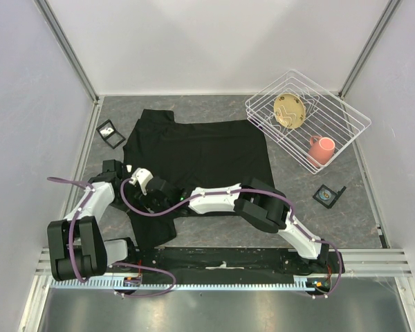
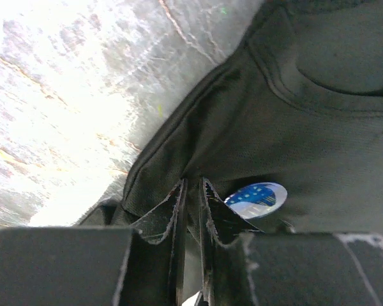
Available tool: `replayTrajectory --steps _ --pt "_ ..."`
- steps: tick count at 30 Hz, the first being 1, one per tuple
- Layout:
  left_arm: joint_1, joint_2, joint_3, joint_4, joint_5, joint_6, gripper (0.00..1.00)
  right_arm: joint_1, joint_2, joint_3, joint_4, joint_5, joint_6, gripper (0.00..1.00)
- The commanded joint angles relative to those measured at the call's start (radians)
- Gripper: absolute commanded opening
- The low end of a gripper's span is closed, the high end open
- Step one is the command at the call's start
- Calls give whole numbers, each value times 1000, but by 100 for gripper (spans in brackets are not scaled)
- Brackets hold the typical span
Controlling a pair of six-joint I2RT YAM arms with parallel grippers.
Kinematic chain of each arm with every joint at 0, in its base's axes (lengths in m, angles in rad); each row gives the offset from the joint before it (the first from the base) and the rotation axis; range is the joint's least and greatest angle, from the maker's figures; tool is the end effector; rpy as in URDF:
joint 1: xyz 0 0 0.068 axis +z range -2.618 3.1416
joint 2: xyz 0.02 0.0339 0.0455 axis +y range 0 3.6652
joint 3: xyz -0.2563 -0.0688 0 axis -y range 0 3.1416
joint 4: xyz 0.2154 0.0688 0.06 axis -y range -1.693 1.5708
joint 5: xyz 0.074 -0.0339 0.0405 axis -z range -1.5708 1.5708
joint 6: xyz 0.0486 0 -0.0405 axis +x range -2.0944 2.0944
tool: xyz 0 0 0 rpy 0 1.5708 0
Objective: Remove the brooch from the garment
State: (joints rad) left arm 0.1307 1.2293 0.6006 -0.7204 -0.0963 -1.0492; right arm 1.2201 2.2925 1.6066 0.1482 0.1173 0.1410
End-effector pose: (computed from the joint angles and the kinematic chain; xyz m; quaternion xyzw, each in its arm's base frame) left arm 0.1685 0.0269 0.1575 -0.5567 0.8219 -0.0061 0.1202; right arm 0.1768 0.4667 0.1533 -0.4211 0.7596 0.2706 0.4153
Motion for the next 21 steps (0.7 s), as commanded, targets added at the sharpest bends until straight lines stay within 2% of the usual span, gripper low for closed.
replayTrajectory --steps 1,12,21 --pt "27 -14 -30 22 -26 5 18 6 -19 42 5 18 -26 54" --pt "32 -36 -65 30 9 2 15 19 41 99 5 -21 -47 50" --pt "32 -50 -70 32 23 -6 15 19 90 105 -2 -18 -49 54"
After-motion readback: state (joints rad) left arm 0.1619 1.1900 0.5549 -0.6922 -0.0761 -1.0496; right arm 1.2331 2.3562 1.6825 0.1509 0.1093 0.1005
